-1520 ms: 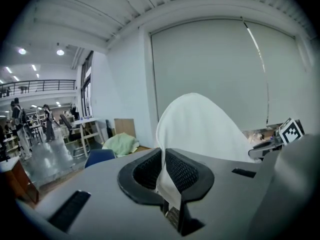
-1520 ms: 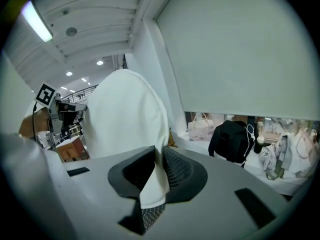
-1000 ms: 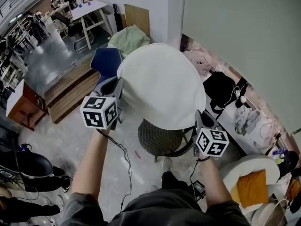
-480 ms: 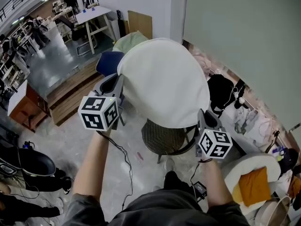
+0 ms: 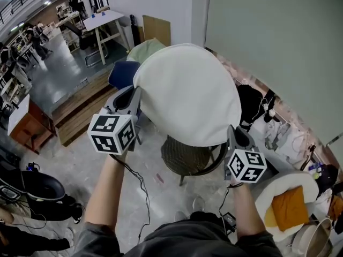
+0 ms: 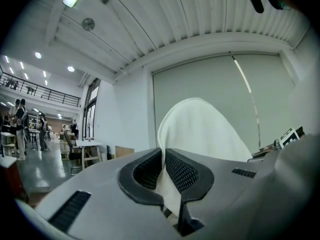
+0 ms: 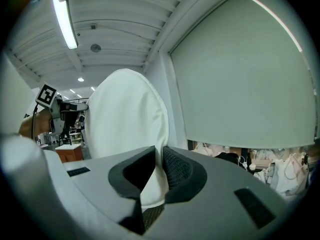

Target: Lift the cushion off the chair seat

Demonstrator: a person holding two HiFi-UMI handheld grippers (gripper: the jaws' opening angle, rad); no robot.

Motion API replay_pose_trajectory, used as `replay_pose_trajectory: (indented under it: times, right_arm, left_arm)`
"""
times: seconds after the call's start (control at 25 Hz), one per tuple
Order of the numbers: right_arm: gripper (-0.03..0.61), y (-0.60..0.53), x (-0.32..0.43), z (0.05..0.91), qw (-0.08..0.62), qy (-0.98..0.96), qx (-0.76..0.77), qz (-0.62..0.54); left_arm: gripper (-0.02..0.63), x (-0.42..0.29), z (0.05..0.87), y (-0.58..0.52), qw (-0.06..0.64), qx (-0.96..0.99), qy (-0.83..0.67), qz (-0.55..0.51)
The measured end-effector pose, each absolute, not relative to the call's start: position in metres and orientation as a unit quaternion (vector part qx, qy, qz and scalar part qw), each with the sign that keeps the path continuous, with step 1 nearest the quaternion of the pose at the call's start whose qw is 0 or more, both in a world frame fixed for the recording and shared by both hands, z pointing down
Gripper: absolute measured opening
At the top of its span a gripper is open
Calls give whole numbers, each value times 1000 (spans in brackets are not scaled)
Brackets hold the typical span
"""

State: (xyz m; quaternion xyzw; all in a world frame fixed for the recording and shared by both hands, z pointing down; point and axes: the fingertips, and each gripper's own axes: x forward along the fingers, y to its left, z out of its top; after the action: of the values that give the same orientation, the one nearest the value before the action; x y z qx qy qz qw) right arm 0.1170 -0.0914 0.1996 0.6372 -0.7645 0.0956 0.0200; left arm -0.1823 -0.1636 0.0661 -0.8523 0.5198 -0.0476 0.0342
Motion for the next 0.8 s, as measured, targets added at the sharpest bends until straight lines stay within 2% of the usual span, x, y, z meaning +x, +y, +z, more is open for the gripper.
replay_pose_trajectory:
  times: [0.8]
  right_arm:
    - [49, -91, 156, 185, 4, -786, 610, 99]
  left_arm:
    - [34, -142, 46, -151, 44, -838, 542, -48]
